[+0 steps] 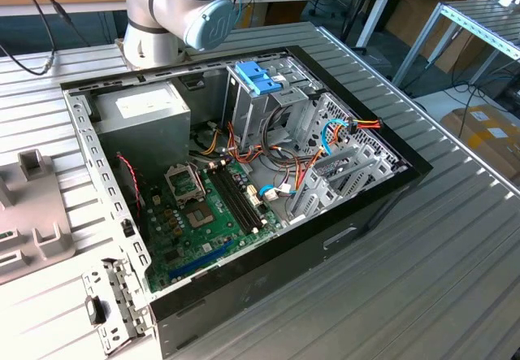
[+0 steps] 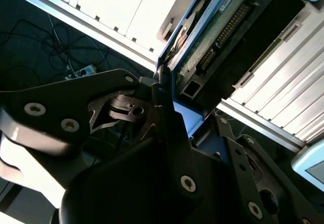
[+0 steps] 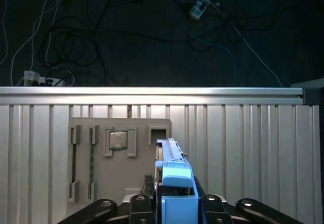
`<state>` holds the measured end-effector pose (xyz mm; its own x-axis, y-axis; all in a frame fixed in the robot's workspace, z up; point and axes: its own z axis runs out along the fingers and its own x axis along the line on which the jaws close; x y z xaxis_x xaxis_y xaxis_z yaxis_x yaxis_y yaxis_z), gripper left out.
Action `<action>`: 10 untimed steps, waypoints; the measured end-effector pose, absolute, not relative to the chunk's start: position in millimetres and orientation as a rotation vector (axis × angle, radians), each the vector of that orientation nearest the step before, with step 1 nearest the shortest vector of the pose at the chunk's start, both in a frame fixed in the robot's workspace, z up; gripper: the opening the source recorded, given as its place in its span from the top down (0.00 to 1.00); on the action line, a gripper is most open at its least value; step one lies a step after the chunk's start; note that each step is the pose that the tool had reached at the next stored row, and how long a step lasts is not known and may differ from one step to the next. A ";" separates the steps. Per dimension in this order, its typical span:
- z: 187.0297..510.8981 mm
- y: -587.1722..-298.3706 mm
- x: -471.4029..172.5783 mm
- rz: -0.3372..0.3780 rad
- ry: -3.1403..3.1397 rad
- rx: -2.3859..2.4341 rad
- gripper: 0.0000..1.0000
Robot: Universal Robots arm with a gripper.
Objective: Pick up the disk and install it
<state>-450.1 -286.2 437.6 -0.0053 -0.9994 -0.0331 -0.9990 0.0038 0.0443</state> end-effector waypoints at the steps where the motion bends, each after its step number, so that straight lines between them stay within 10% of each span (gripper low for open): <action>1: 438.2 -286.2 -450.1 -0.086 -2.220 2.210 0.63; 10: 445.2 -286.2 -450.1 -0.086 -2.220 2.210 0.63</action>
